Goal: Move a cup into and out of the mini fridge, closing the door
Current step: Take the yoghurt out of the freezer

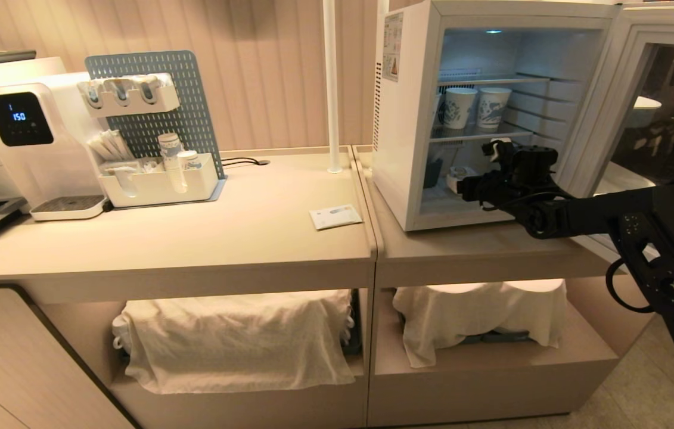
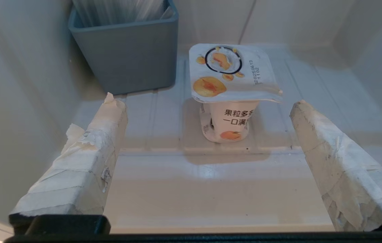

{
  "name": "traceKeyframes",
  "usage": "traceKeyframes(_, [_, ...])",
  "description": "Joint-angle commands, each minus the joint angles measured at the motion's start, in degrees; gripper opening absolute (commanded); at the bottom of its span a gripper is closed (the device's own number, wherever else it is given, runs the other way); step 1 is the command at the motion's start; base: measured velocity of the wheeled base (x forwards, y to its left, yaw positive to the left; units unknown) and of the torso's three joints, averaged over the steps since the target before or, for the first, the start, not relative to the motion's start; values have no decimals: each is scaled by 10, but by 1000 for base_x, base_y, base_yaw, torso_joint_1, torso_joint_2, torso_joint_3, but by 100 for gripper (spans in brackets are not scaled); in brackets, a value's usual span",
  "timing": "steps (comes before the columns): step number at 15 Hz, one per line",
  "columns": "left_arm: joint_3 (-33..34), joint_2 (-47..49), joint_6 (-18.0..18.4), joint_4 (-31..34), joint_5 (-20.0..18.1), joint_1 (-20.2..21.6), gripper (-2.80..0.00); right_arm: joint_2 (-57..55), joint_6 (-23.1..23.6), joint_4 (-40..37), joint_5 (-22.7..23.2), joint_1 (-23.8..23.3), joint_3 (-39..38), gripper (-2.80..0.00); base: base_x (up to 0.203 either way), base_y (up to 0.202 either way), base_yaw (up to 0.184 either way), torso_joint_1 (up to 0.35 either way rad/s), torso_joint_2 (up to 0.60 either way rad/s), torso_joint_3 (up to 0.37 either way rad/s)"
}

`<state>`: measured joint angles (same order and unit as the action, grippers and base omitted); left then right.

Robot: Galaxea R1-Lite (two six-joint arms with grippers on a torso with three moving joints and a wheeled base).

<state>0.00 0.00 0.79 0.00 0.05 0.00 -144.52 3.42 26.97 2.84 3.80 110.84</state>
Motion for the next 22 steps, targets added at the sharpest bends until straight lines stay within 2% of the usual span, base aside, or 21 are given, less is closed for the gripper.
traceKeyframes(1, [0, 0, 1, 0, 0, 0, -280, -4, 1, -1, 1, -3, 0, 0, 0, 0, 0, 0, 0, 0])
traceKeyframes(7, [0, 0, 0, 0, 0, 0, -280, -16, 0, 0, 1, -5, 0, 0, 0, 0, 0, 0, 0, 0])
traceKeyframes(8, [0, 0, 0, 0, 0, 0, -280, -19, -1, 5, 1, -4, 0, -280, 0, 0, 0, 0, 0, 0])
traceKeyframes(22, [0, 0, 0, 0, 0, 0, -280, -25, 9, -6, 3, 5, 0, -280, 0, 0, 0, 0, 0, 0])
